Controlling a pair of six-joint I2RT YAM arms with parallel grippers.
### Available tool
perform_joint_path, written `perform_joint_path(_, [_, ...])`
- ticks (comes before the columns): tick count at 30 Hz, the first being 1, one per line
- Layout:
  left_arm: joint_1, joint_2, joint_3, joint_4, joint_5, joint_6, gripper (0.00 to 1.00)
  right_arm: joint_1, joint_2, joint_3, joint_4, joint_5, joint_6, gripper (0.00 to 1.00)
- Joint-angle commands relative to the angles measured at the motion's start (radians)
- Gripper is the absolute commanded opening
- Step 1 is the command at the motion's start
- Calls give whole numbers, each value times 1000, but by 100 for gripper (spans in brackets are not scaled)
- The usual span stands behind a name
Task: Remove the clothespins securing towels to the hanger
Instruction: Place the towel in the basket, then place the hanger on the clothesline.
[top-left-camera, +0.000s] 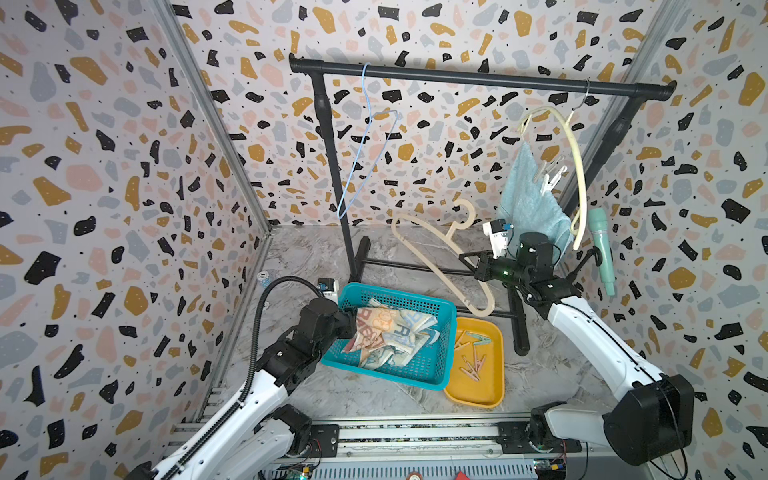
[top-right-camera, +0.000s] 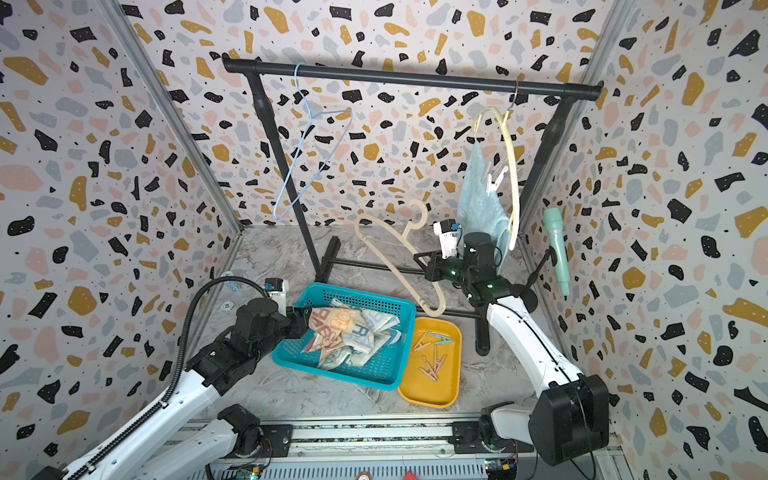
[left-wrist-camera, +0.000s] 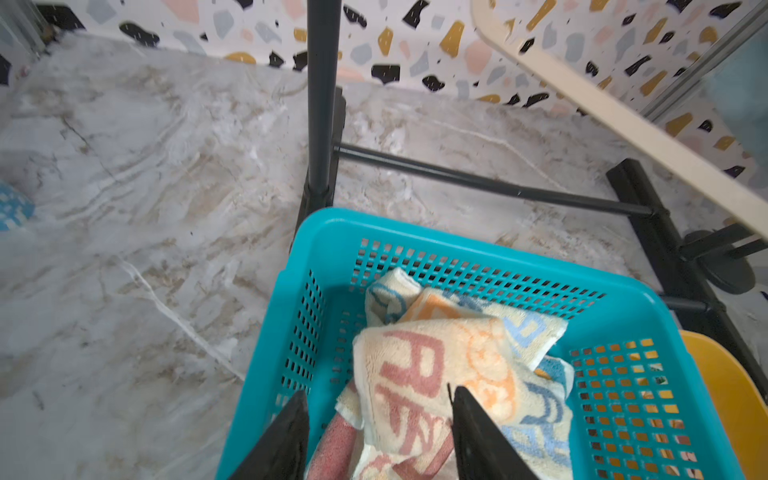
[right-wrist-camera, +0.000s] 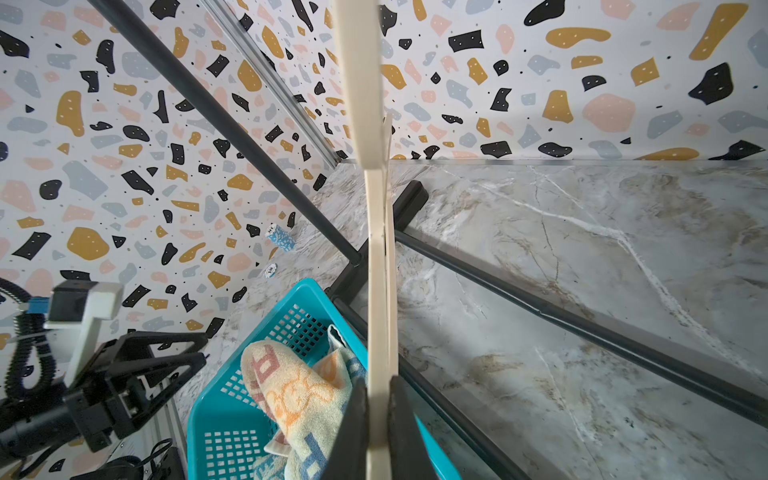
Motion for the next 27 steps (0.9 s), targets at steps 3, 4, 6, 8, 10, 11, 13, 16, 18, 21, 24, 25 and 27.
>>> perform_joint_path(3, [5, 1, 108, -21, 38, 90, 52, 28, -17, 9, 3, -31, -31, 0])
perform_joint_path(4, [5, 11, 135, -21, 62, 106, 50, 41, -18, 12, -7, -25, -41, 0])
perform_joint_path(6, [5, 38, 181, -25, 93, 130, 49, 68, -26, 10, -24, 0, -54, 0])
perform_joint_path(8, [5, 66, 228, -23, 135, 157, 48, 93, -37, 4, -37, 29, -64, 0])
perform_joint_path(10, [3, 89, 261, -4, 184, 170, 46, 113, -46, -8, -43, 44, -64, 0])
perform_joint_path(11, [2, 99, 274, 9, 210, 172, 46, 122, -52, -16, -44, 51, -63, 0])
perform_joint_path(13, [1, 112, 286, 47, 263, 171, 46, 139, -62, -31, -42, 62, -61, 0])
perform_joint_path(16, [-24, 126, 293, 92, 296, 159, 45, 167, -80, -50, -43, 81, -58, 0])
perform_joint_path(18, [-57, 143, 294, 123, 290, 159, 45, 184, -91, -63, -40, 91, -52, 0])
perform_joint_path(21, [-104, 185, 309, 157, 273, 159, 44, 203, -104, -74, -39, 103, -45, 0])
perform_joint_path(24, [-120, 223, 317, 207, 267, 150, 43, 217, -118, -78, -41, 115, -40, 0])
perform_joint_path(25, [-121, 235, 320, 222, 266, 149, 43, 220, -123, -81, -42, 118, -40, 0])
perform_joint_path(27, [-124, 259, 328, 259, 268, 143, 42, 227, -133, -84, -43, 119, -34, 0])
